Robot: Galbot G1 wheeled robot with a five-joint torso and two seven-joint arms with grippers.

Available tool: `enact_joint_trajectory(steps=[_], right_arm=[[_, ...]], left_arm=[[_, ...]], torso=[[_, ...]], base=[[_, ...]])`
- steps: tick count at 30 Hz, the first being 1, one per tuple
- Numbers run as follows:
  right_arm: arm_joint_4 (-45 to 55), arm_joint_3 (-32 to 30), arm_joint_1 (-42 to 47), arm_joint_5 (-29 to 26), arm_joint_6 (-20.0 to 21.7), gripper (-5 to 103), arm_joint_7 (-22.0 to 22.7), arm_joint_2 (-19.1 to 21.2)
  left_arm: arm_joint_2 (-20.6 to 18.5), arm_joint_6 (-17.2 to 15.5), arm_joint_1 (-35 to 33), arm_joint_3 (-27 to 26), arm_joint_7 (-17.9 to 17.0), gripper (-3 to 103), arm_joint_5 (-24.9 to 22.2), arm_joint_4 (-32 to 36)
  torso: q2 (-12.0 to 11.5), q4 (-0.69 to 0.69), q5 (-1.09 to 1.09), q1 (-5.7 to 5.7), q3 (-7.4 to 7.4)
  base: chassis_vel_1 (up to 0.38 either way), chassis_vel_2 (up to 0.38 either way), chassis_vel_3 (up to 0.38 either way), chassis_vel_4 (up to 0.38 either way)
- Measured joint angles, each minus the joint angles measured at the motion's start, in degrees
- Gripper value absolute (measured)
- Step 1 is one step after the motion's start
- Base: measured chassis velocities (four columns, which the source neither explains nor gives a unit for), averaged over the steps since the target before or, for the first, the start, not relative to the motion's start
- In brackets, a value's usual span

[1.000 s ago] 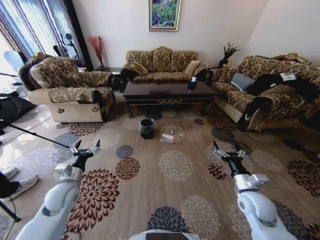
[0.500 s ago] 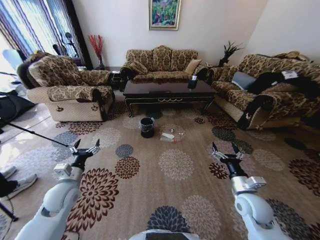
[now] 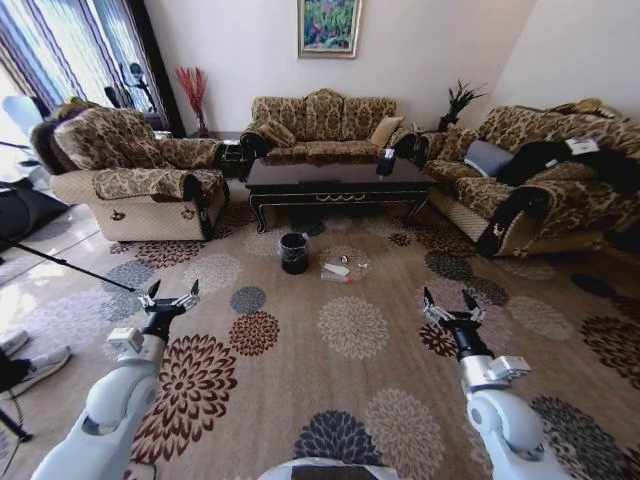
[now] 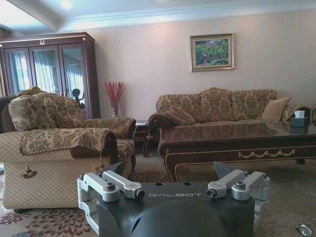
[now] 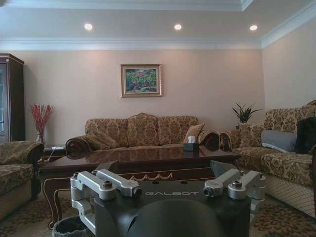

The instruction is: Move to the front of the table and pick up the trash from the floor, then place it into the trash bin.

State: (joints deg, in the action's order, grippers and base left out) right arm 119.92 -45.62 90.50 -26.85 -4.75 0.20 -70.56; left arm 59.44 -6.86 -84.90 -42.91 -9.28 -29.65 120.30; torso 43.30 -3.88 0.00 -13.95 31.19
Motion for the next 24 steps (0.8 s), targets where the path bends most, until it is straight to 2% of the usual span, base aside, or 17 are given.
enact_joint_trajectory(steps=[24], right_arm=[[0.32, 0.19, 0.80, 0.42, -0.25, 100, -0.07, -0.37]], left_arm=[[0.43, -0.04, -0.52, -0.27, 0.02, 100, 0.34, 0.16]], torso=[[-5.94, -0.01, 0.00, 2.50, -3.45]], base=[[0.000, 0.000, 0.000, 0.000]])
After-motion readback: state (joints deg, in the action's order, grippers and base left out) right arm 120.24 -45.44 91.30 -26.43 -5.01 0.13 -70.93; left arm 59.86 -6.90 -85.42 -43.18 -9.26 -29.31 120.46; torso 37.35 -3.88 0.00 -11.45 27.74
